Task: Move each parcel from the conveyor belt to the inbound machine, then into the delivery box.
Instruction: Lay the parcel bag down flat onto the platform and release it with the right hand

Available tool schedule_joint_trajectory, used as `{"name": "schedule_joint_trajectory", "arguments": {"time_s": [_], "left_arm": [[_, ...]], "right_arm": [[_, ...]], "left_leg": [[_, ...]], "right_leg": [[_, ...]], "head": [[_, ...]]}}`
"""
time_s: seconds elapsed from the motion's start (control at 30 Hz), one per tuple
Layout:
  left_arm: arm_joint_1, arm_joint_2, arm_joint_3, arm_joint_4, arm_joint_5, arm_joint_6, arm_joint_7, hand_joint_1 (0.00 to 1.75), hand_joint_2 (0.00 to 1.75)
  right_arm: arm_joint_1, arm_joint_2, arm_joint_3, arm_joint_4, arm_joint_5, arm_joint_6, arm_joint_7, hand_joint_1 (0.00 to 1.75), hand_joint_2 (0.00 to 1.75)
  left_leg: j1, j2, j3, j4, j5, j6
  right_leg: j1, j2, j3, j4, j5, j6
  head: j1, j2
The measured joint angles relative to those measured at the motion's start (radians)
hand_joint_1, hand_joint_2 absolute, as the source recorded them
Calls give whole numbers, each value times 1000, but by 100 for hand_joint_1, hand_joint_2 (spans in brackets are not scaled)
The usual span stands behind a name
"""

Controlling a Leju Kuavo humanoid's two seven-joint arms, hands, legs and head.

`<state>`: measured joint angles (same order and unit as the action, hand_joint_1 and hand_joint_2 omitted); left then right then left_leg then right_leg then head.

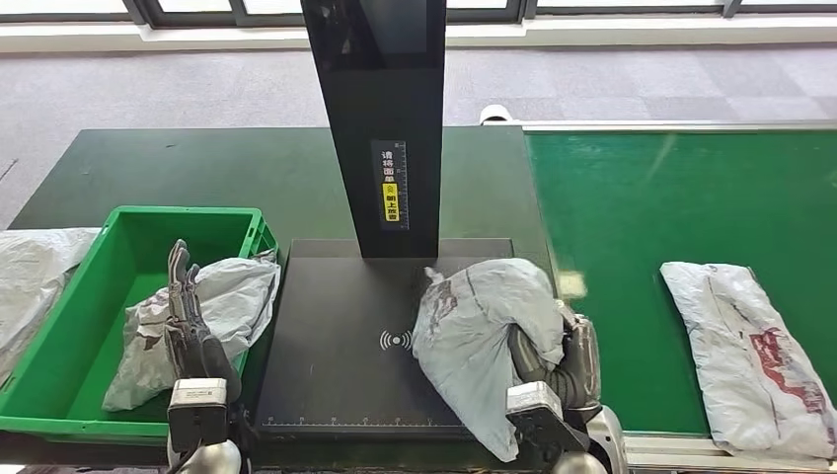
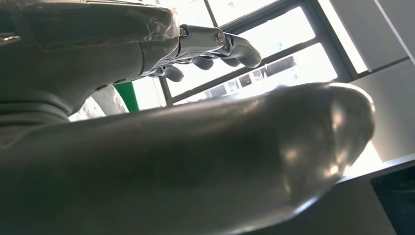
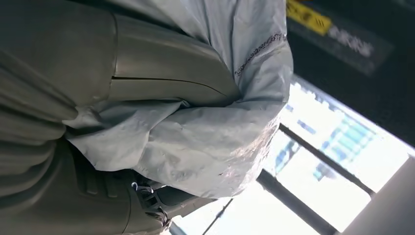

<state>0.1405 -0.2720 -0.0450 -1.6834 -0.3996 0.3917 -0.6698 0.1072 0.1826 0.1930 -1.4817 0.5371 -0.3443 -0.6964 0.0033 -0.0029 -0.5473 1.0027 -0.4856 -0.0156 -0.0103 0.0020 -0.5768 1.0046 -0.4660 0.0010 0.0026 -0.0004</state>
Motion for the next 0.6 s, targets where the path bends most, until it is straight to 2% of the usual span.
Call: {"name": "schedule_joint_trajectory", "arguments": {"time_s": [0.23,0.6], "left_arm": [[-3,0,-2,17,-1,13,3,0,0],[-5,0,-2,29,-1,16,3,0,0]], "right_arm": [[-68,14,23,188,-46,48,-1,175,175],[-96,20,31,270,-49,49,-3,175,175]], "left_leg": [[0,0,-1,0,-1,0],[0,0,0,0,-1,0]], "right_leg": [[0,0,-1,0,-1,0],[-1,0,-1,0,-1,0]], "head": [[0,0],[0,0]]}}
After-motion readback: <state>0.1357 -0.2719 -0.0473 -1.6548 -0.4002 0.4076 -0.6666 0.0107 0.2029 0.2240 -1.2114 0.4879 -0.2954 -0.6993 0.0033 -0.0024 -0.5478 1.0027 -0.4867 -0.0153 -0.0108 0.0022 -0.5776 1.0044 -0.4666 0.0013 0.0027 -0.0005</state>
